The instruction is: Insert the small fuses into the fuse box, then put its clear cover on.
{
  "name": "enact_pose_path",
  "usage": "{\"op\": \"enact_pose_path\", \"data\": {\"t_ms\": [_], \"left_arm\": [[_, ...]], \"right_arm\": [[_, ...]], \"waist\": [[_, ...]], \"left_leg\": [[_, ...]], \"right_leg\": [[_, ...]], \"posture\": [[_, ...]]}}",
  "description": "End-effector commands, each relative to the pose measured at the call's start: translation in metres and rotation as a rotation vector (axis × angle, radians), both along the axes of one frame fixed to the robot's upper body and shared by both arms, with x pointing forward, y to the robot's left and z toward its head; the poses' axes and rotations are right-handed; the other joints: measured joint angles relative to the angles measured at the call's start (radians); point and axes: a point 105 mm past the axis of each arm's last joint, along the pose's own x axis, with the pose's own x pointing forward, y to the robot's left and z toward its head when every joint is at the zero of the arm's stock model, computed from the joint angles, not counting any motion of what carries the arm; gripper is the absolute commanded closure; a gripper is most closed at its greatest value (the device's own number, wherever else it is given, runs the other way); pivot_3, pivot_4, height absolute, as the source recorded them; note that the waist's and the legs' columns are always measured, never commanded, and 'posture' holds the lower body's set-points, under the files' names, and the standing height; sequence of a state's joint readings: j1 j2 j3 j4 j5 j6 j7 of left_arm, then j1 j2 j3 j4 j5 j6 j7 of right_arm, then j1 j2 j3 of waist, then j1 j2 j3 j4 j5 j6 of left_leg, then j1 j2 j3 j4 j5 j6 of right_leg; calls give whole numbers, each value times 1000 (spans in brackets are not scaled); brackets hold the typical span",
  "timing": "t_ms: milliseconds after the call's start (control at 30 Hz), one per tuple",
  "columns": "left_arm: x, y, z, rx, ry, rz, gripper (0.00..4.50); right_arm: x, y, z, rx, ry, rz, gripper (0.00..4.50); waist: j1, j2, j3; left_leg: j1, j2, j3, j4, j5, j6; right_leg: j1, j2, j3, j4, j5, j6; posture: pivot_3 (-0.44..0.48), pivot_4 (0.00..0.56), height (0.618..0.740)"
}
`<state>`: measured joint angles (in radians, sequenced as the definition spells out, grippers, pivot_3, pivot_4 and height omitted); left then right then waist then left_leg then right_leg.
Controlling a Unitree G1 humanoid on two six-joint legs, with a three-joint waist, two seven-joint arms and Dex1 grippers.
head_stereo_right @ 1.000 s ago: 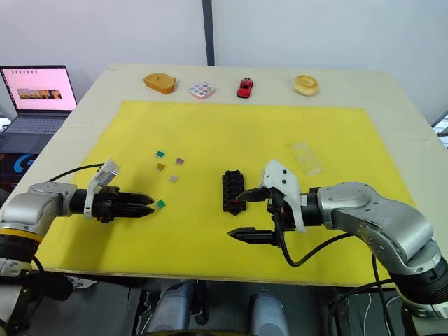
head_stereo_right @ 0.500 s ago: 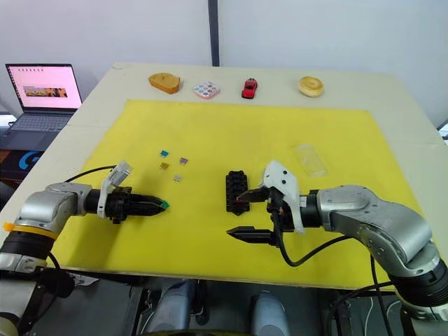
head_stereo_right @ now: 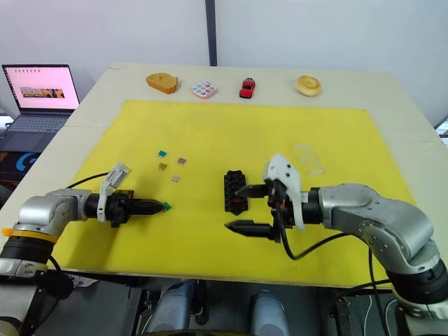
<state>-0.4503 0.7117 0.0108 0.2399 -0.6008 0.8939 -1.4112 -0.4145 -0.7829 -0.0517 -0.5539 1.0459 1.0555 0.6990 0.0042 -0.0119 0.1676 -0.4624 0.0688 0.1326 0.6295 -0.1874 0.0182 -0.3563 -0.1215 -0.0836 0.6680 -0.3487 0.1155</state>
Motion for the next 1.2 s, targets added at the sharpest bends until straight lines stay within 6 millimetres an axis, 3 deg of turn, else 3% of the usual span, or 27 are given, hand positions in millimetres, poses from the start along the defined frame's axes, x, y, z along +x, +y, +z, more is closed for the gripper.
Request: {"op": "enact_pose_path", "data": {"t_ms": [33,133,233,333,467,1200], "left_arm": [[10,-8,65,-186,-133,50,4449],[11,-28,113,-345,-244,42,4449],[6,-44,139,-437,-304,18,4449],[3,-57,151,-469,-340,-8,4500],[2,-66,158,-491,-372,-33,4500],[3,-75,155,-475,-377,-69,4500]], "right_arm": [[10,3,49,227,22,-14,0],[32,12,79,362,34,-78,0],[39,21,89,401,57,-91,0],[37,29,98,426,66,-52,827],[33,35,108,462,78,-5,2740],[38,43,99,473,108,-30,2740]], "waist": [[0,-2,1],[-1,-3,2],[0,-3,2],[-4,-3,2],[-16,-3,2],[-16,-3,2]], "left_leg": [[0,0,-1,0,0,0],[0,0,-1,1,1,-1],[0,-1,-1,1,4,-6],[-1,-2,1,0,4,-6],[-1,-2,1,0,5,-7],[-2,-2,2,-1,5,-7]], "right_leg": [[0,0,0,0,0,0],[3,0,0,1,1,1],[4,0,0,1,1,2],[3,0,1,0,1,2],[2,2,1,1,1,2],[0,2,1,0,1,2]], "posture": [[0,150,740],[0,150,740],[0,150,740],[0,150,740],[0,150,740],[0,150,740]]}}
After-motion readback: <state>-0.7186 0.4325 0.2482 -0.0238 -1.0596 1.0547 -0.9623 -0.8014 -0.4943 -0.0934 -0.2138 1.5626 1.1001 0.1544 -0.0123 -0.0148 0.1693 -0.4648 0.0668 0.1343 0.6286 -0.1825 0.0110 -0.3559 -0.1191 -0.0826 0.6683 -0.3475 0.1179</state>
